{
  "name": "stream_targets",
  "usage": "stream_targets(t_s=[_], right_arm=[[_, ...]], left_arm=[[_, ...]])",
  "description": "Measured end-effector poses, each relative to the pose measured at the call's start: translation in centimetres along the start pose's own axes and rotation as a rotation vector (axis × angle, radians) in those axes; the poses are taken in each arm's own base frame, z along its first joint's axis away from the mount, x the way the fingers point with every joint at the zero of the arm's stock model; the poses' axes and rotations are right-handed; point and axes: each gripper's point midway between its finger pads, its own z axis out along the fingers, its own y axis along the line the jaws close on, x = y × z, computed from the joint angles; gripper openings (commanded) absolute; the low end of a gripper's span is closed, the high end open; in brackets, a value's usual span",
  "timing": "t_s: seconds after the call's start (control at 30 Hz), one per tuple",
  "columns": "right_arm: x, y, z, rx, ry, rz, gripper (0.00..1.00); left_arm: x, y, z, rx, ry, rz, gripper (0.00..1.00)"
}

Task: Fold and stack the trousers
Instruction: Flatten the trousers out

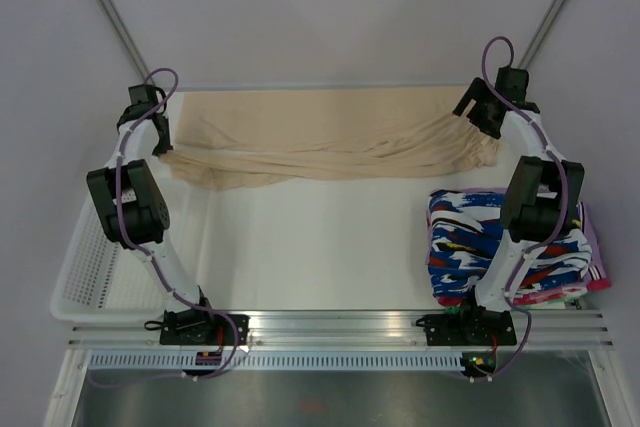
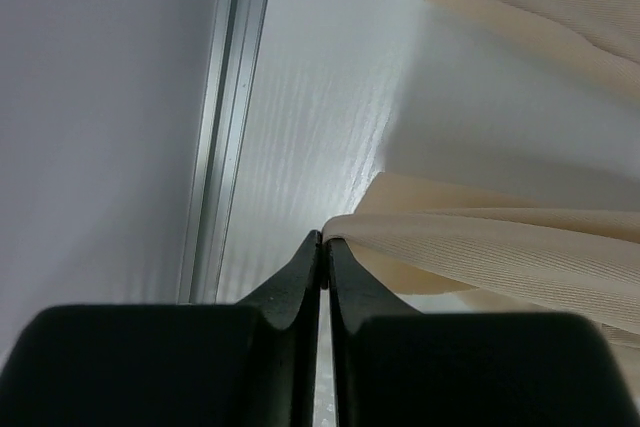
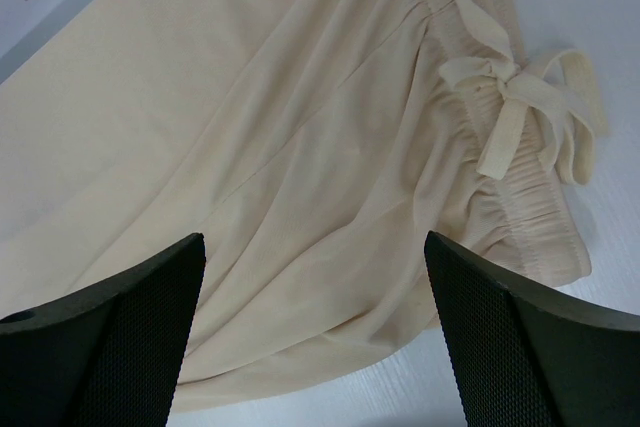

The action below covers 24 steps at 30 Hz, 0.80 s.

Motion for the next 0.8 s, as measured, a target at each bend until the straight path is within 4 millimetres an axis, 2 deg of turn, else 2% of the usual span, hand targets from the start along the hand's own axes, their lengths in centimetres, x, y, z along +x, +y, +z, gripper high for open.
stream_targets(t_s=[0.2, 0.3, 0.43, 0.6, 0.67, 0.8], right_arm=[[-0.6, -1.6, -0.1, 0.112, 0.006, 0.002, 0.98], [-0.3, -3.7, -0.9, 0.219, 0.034, 0.019, 0.98], [1.1, -7.5, -1.9, 0.36, 0.099, 0.076, 0.96], [3.2, -11.6, -2.2, 0.482, 0.152, 0.147, 0.81], [4.2, -12.3, -1.8, 0.501, 0.172, 0.166, 0.75], [6.1, -12.5, 0.2, 0.498, 0.208, 0.192, 0.7]], left_arm=[[-1.1, 0.9, 0.0, -0.026, -0.008, -0.018, 0.02], [-1.9, 0.7, 0.4, -0.015, -0.011, -0.038, 0.02], [-1.7, 0.2, 0.7, 0.003, 0.001, -0.063, 0.02], [-1.6, 0.0, 0.9, 0.007, 0.004, -0.078, 0.02], [-1.6, 0.0, 0.9, 0.007, 0.003, -0.079, 0.02], [-1.6, 0.0, 1.0, 0.007, 0.004, -0.078, 0.02]])
